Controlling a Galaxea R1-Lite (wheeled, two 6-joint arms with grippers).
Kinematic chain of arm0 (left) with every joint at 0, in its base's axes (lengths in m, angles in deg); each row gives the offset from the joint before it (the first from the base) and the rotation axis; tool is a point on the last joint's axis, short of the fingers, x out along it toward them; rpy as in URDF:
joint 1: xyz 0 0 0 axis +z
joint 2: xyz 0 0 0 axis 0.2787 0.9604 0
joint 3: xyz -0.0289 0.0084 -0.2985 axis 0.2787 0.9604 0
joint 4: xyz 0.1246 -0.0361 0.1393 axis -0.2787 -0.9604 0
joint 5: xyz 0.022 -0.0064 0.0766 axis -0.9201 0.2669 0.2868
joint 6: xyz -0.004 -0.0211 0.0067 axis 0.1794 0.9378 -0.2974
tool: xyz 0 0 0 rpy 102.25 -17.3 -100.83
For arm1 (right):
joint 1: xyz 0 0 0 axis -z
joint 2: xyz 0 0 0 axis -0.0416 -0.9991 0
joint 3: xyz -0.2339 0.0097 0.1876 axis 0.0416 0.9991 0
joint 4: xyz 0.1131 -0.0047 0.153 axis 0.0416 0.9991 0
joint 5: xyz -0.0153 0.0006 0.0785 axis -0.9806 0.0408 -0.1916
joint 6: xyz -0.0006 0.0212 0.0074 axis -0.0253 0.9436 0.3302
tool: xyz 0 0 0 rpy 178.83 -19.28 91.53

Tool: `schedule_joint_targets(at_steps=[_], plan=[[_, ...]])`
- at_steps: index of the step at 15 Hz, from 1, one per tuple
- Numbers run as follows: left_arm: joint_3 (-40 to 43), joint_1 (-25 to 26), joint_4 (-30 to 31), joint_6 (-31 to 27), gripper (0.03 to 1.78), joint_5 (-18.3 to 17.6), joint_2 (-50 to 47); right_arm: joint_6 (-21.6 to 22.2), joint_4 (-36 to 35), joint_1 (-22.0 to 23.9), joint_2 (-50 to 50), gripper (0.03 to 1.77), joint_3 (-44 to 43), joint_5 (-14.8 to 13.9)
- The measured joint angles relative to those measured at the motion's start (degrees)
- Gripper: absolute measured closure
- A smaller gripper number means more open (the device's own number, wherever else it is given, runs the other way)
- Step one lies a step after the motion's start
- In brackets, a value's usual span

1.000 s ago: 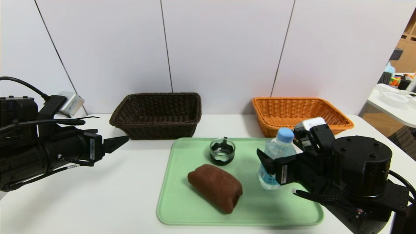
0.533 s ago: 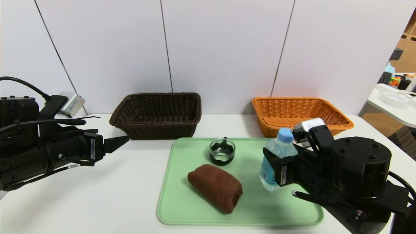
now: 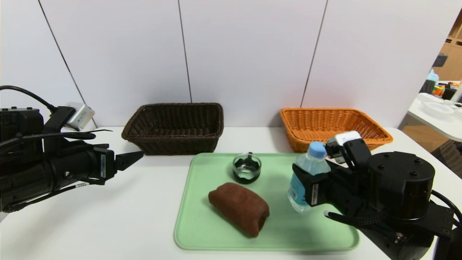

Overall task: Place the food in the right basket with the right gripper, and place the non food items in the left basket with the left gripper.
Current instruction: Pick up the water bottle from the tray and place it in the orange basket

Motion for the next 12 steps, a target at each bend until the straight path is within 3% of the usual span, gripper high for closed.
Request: schedule_joint_targets(at_steps=[3,12], plan=[[0.02,-0.01,0.02,-0.06,0.12,0.00,0.02,-1.11,-3.33,0.11,0.45,0.84,-0.73,0.00],[0.20,-1.13,-0.06,-0.20,0.12,-0.01,0.00,-3.47,-3.30,2.45,2.90,0.84,-6.85,0.22]])
